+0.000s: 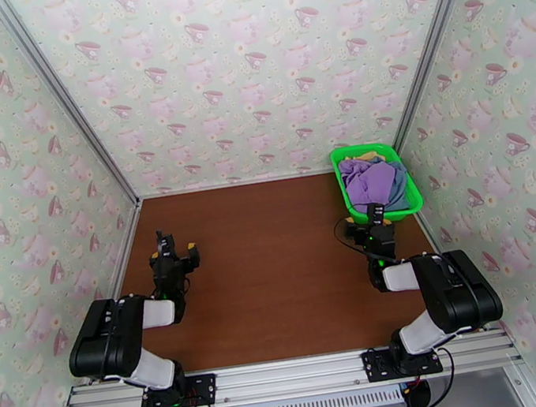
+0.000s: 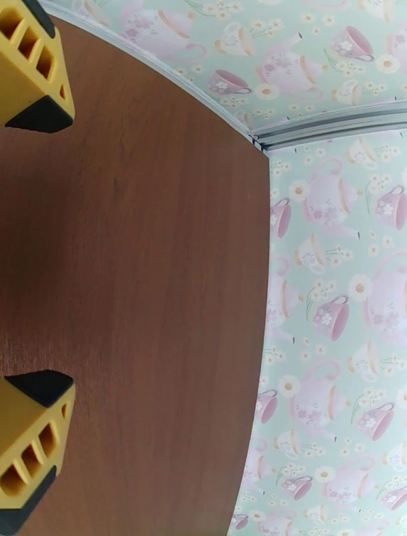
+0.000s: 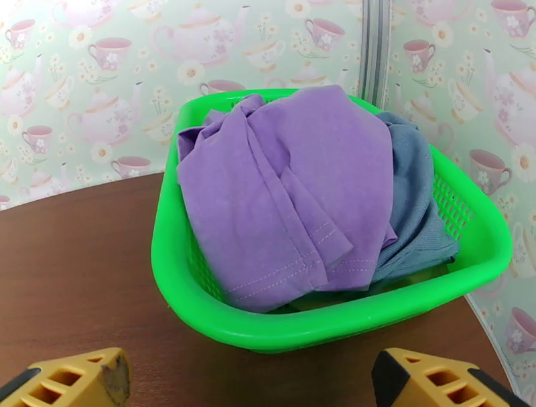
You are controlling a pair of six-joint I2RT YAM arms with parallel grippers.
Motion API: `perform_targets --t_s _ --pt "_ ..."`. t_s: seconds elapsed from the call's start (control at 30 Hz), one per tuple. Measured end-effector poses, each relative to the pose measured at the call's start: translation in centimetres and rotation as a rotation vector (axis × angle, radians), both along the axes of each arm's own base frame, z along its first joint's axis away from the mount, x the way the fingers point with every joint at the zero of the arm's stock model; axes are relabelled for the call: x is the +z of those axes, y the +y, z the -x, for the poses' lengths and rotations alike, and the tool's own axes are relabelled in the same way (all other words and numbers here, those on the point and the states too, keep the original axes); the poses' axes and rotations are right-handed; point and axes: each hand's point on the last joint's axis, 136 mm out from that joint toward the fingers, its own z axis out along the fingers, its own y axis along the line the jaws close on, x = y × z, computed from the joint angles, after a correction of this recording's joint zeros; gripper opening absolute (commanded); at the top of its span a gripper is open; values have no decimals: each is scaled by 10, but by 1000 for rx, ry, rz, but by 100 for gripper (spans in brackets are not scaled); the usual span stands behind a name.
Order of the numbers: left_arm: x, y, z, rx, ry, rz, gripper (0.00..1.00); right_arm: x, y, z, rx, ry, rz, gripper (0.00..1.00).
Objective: Fold and stack the mixed laundry pile
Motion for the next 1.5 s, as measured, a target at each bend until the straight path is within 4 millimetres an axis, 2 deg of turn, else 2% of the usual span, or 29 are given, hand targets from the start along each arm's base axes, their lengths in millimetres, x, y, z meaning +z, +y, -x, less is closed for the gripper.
perform_targets --t_s 1.33,1.4,1.43,1.5 --pt "2 0 4 17 19 -21 100 -1 6 1 34 15 -2 100" --pt "20 -6 10 27 25 -46 100 8 8 9 36 57 -2 100" --pt "40 -10 11 34 10 -49 100 25 9 11 30 63 -10 100" --pt "96 -15 8 47 -48 -23 100 76 8 6 9 38 -31 100"
